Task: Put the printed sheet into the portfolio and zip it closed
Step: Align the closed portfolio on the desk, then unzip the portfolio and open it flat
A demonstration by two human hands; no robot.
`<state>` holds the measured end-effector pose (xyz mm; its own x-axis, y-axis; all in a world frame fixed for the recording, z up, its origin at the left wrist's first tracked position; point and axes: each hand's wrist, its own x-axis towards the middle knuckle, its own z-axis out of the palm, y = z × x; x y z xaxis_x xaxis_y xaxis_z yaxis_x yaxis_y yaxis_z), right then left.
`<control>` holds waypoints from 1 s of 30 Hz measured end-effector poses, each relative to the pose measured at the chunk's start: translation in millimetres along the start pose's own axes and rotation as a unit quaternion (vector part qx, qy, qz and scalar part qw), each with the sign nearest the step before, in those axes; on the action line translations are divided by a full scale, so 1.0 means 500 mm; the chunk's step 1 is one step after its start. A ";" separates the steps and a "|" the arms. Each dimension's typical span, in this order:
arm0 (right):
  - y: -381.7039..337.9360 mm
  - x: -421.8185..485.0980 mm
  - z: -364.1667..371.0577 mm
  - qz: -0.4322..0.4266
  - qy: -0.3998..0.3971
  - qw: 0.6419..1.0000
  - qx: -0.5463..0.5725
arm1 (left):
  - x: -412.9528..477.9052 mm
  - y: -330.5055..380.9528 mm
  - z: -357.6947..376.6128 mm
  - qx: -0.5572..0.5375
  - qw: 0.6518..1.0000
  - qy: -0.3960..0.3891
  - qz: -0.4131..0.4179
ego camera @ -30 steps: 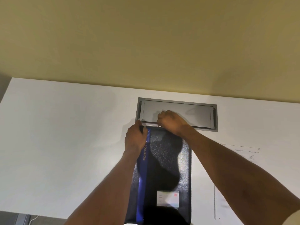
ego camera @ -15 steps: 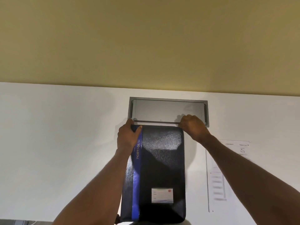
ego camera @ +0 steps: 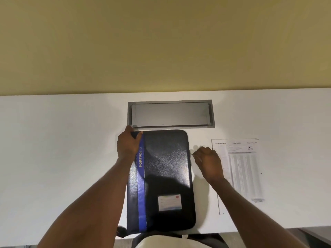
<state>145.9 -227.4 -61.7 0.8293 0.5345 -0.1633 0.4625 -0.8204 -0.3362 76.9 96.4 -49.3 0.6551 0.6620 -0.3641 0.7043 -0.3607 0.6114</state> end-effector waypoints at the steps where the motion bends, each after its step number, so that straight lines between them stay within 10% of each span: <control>1: -0.002 -0.019 0.004 0.009 -0.003 1.000 0.002 | 0.000 -0.001 0.002 0.005 1.000 -0.001 0.000; 11: -0.042 -0.148 0.024 0.085 -0.011 0.995 0.045 | -0.020 0.007 0.014 0.095 0.995 0.027 -0.017; 15: -0.055 -0.139 0.017 0.121 -0.012 0.990 0.068 | -0.105 -0.003 0.029 0.175 0.978 0.032 0.111; 30: -0.075 -0.133 0.012 0.100 -0.022 0.995 0.017 | -0.498 -0.113 0.157 0.349 0.841 -0.267 0.316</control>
<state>71.7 -230.9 -43.9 0.8886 0.3704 -0.2704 0.2786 -0.9044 -0.3232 -104.5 -99.9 -48.2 0.8575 -0.1284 -0.4983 0.0366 -0.9507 0.3079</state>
